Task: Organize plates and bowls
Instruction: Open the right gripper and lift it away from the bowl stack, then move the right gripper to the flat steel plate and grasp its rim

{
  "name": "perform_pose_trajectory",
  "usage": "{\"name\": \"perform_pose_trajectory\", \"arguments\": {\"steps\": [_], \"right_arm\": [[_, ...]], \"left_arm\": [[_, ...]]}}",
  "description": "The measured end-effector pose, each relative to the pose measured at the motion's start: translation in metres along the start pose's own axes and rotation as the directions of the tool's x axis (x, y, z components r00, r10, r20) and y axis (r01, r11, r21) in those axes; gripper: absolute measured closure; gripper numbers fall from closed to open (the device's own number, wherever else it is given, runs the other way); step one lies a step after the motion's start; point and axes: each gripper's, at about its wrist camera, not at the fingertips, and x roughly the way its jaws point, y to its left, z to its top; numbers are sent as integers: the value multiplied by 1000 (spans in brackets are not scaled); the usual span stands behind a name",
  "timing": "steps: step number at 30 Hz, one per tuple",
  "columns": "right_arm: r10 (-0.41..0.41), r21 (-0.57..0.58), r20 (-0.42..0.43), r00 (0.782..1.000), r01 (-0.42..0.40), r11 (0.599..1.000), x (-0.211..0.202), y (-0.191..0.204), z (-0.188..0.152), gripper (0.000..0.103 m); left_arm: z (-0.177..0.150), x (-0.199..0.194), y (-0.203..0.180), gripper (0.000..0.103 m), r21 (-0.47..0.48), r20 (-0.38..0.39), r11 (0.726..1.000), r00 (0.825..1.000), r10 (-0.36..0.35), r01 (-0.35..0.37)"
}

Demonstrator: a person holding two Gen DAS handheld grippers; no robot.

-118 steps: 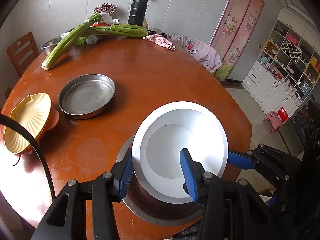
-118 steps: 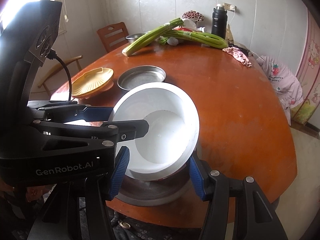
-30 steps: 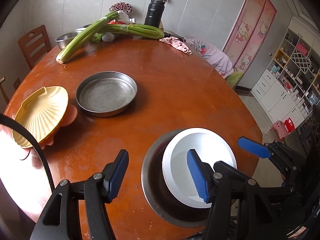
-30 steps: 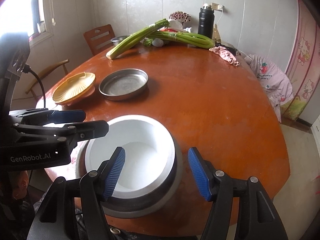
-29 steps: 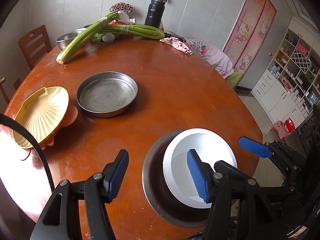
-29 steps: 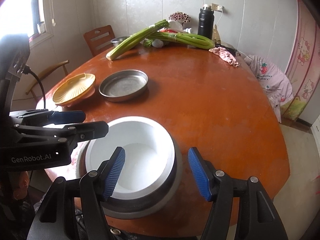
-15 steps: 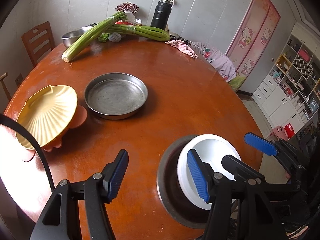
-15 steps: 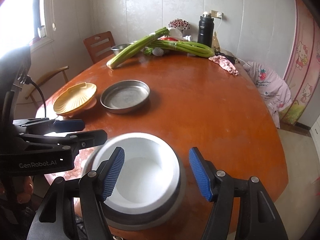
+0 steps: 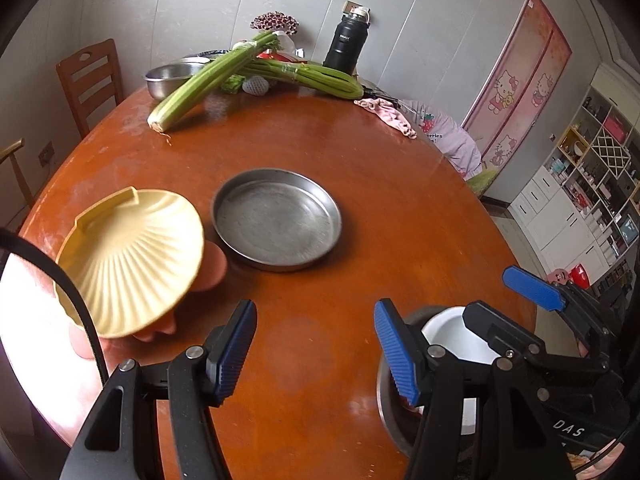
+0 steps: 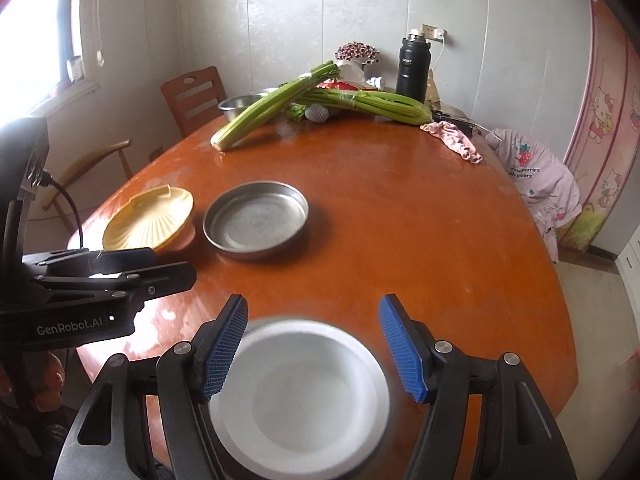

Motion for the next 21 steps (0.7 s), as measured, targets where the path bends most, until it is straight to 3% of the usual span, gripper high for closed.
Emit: {"name": "perform_pose_trajectory", "arguments": {"steps": [21], "right_arm": [[2, -10, 14, 1000, -2, 1000, 24, 34, 63, 30]], "left_arm": [[62, -12, 43, 42, 60, 34, 997, 999, 41, -43]]}}
